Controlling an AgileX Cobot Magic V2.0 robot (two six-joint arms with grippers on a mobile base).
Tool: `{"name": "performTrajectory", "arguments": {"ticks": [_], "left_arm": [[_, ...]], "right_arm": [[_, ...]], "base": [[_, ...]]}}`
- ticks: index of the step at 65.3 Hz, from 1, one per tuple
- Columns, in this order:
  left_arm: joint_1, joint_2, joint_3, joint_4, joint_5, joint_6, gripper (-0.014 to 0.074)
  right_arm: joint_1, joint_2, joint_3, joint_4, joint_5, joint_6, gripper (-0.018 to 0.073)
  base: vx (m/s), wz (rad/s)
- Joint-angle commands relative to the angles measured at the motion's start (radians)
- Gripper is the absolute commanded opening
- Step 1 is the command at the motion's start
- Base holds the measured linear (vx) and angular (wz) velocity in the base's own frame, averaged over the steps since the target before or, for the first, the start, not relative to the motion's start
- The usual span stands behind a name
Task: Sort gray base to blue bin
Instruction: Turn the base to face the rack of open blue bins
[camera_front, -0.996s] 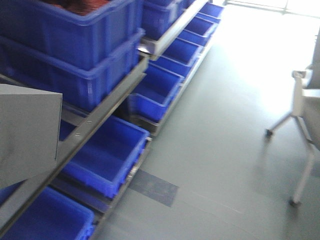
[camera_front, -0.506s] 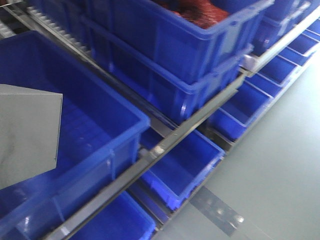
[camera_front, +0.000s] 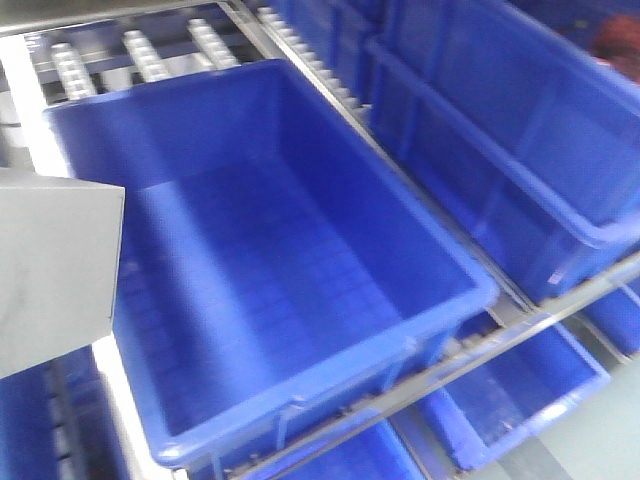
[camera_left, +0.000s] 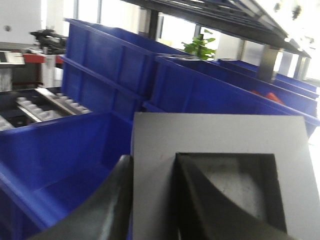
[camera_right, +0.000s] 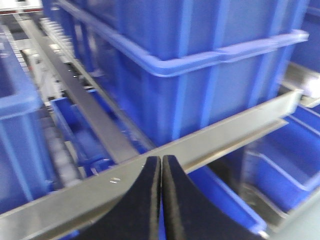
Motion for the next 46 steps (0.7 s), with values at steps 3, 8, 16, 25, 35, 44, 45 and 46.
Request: {"name": "performTrajectory", "arguments": {"ticks": [3, 8, 16, 25, 35, 44, 45, 46], "left_arm": [[-0.004, 0.005, -0.031, -0.008, -0.105, -0.004, -0.0006], [-0.004, 0.005, -0.031, -0.008, -0.105, -0.004, -0.0006], [-0.004, 0.005, -0.031, -0.008, -0.105, -0.004, -0.0006], [-0.004, 0.005, -0.031, -0.008, -0.105, -0.004, -0.0006], [-0.004, 0.005, -0.031, -0.008, -0.105, -0.004, -0.0006], [-0.004, 0.005, -0.031, -0.008, -0.105, -0.004, -0.0006], [-0.004, 0.005, -0.031, -0.008, -0.105, -0.004, -0.0006], [-0.004, 0.005, -0.031, -0.008, -0.105, -0.004, -0.0006]], "right_arm": [[0.000, -0.002, 0.002, -0.006, -0.075, -0.007, -0.0005], [0.000, -0.002, 0.002, -0.006, -0.075, -0.007, -0.0005], [0.000, -0.002, 0.002, -0.006, -0.075, -0.007, -0.0005], [0.000, -0.002, 0.002, -0.006, -0.075, -0.007, -0.0005], [0.000, -0.002, 0.002, -0.006, -0.075, -0.007, -0.0005], [0.000, -0.002, 0.002, -0.006, -0.075, -0.007, -0.0005], [0.000, -0.002, 0.002, -0.006, -0.075, -0.007, -0.0005], [0.000, -0.002, 0.002, -0.006, -0.075, -0.007, -0.0005]], "base": [[0.03, 0.48], [0.03, 0.44], [0.02, 0.35], [0.01, 0.20], [0.00, 0.03], [0.00, 0.00], [0.00, 0.00], [0.00, 0.00]]}}
